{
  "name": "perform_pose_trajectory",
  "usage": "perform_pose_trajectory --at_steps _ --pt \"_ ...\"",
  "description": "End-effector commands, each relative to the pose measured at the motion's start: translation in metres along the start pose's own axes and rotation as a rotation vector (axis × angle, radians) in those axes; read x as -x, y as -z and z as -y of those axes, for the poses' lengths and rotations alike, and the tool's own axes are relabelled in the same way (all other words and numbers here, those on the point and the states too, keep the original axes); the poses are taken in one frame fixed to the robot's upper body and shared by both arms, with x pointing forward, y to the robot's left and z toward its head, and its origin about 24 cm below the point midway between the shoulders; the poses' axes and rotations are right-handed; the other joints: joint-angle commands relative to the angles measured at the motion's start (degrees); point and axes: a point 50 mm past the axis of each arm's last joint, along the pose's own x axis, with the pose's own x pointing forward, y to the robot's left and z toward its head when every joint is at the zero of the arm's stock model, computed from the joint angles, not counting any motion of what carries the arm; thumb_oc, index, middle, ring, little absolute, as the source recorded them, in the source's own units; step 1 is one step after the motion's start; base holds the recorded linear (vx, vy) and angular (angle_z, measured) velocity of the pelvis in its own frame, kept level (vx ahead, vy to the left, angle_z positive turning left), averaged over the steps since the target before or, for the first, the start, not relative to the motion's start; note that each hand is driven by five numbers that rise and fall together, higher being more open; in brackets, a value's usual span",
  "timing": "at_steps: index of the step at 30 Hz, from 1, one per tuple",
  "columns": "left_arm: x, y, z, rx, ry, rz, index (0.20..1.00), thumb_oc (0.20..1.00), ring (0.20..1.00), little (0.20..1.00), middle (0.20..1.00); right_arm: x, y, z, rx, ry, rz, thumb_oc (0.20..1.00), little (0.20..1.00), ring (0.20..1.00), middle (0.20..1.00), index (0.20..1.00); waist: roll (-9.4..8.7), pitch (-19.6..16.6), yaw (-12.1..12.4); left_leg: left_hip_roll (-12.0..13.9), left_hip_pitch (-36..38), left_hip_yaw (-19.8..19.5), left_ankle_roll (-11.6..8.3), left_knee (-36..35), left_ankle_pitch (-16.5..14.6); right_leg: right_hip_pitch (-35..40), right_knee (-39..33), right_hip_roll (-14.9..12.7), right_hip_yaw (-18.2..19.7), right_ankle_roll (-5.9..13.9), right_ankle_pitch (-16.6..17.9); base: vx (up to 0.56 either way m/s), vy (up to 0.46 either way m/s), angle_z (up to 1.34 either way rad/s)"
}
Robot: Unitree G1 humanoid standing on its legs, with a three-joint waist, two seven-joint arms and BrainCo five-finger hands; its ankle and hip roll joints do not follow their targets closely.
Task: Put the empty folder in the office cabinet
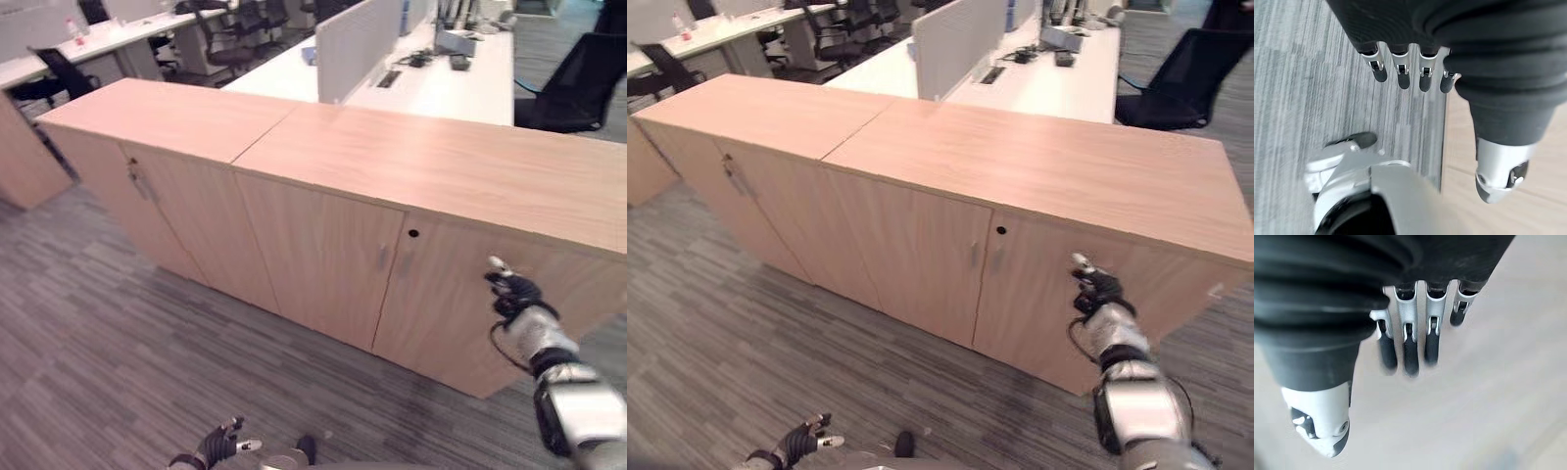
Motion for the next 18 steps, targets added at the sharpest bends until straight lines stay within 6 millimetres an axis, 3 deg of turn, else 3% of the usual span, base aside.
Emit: perform_pose_trajectory --at_steps 1,3,4,5,9,18 --pt "-0.002 -0.036 -0.021 0.013 -0.059 0.139 1.000 1.000 1.000 1.000 1.000 0.003 -0.002 -0.020 0.126 -0.118 0.048 1.000 1.000 1.000 1.000 1.000 -1.45 1.56 -0.70 1.91 0.79 0.36 -1.91 0.62 -2.78 5.35 0.27 -1.42 -0.97 2.94 -2.88 0.02 0.011 -0.19" --pt "0.003 -0.052 -0.023 0.031 -0.066 0.217 1.000 1.000 1.000 1.000 1.000 0.038 0.047 -0.002 0.262 -0.158 -0.092 1.000 1.000 1.000 1.000 1.000 -1.34 1.74 -2.92 1.91 1.12 0.94 -1.85 0.53 -3.03 5.11 0.29 -1.81 -0.36 2.92 -2.71 0.02 0.017 -0.10" --pt "0.005 -0.059 -0.023 0.039 -0.063 0.251 1.000 1.000 1.000 1.000 1.000 0.049 0.062 0.003 0.307 -0.167 -0.150 1.000 1.000 1.000 1.000 1.000 -1.35 1.75 -3.57 1.82 1.24 1.08 -1.81 0.49 -3.15 4.98 0.31 -1.92 -0.17 2.91 -2.62 0.01 0.014 0.05" --pt "0.006 -0.058 -0.023 0.040 -0.063 0.248 1.000 1.000 1.000 1.000 1.000 0.050 0.063 0.003 0.308 -0.168 -0.153 1.000 1.000 1.000 1.000 1.000 -1.40 1.63 -3.61 1.82 1.27 1.09 -1.81 0.48 -3.16 5.01 0.31 -1.93 -0.16 2.93 -2.63 -0.01 0.002 -0.05" --pt "0.006 -0.042 -0.026 0.059 -0.072 0.193 1.000 1.000 1.000 1.000 1.000 0.068 0.098 0.015 0.530 -0.225 -0.323 1.000 1.000 1.000 1.000 1.000 -1.90 2.12 -5.26 1.97 1.67 1.89 -1.69 0.46 -3.41 4.21 0.50 -2.28 1.29 2.96 -2.22 -0.02 -0.007 -0.24" --pt "-0.009 -0.031 -0.024 0.073 -0.111 0.104 1.000 1.000 1.000 1.000 1.000 0.079 0.129 0.029 0.640 -0.215 -0.490 1.000 1.000 1.000 1.000 1.000 -2.73 2.25 -6.97 2.20 3.37 3.72 -1.65 0.38 -4.00 4.05 0.44 -2.34 3.29 2.88 -1.92 -0.01 -0.003 -0.16"
